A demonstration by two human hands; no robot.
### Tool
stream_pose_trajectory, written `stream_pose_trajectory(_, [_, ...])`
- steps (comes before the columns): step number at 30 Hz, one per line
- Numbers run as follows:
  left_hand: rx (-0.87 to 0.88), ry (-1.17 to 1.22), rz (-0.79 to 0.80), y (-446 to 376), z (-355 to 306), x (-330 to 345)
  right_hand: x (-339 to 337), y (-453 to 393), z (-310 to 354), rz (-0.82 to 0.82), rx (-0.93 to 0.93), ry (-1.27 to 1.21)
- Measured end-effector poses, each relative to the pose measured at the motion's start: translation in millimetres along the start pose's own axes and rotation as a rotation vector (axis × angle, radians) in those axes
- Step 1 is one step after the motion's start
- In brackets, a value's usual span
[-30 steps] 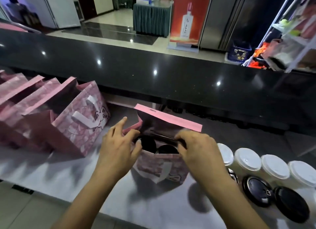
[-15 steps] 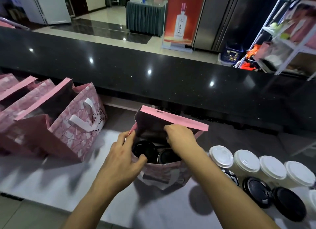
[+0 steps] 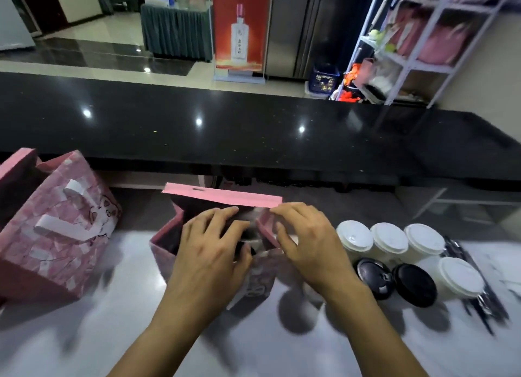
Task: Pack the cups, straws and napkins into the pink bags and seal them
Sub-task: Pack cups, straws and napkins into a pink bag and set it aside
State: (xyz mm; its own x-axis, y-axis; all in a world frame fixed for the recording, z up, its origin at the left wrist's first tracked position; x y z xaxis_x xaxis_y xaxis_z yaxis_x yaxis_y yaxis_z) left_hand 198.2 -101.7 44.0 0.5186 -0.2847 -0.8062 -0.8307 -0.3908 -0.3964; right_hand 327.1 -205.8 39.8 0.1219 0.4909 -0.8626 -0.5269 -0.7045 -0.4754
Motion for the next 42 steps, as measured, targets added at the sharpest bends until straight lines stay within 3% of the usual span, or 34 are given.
stream_pose_trajectory(10, [0.205, 0.087, 0.149, -26, -126, 100, -47, 83, -144, -0.003, 0.237, 0.107])
stream_pose_trajectory(24, [0.232, 0.172, 0.377, -52, -316, 275, -102, 208, -394, 0.145, 0.487, 0.133])
stream_pose_trajectory(32, [0.226, 0.157, 0.450, -56, -367, 334, -89, 263, -580, 0.219, 0.775, 0.329])
stream_pose_trajectory(35, [0.238, 0.152, 0.455, -60, -377, 344, -70, 273, -634, 0.346, 0.820, 0.446])
stream_pose_trajectory(38, [0.243, 0.148, 0.459, -63, -382, 354, -49, 280, -659, 0.497, 0.792, 0.521])
stream_pose_trajectory(42, [0.235, 0.143, 0.476, -68, -389, 364, -47, 278, -667, 0.438, 0.750, 0.542])
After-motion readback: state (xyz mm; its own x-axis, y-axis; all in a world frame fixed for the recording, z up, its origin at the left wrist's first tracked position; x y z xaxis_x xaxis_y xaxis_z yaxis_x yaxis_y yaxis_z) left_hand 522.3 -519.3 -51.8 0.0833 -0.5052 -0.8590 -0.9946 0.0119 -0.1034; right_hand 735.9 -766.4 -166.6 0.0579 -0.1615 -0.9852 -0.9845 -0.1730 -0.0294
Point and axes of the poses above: each hand's wrist, its own y-axis away from the middle knuckle, its own x-axis out of the palm, z = x × y, the point moved 9 cm from there along -y, towards the middle knuckle, and after that the axes turned 13 degrees about y, right-handed, at the moved point
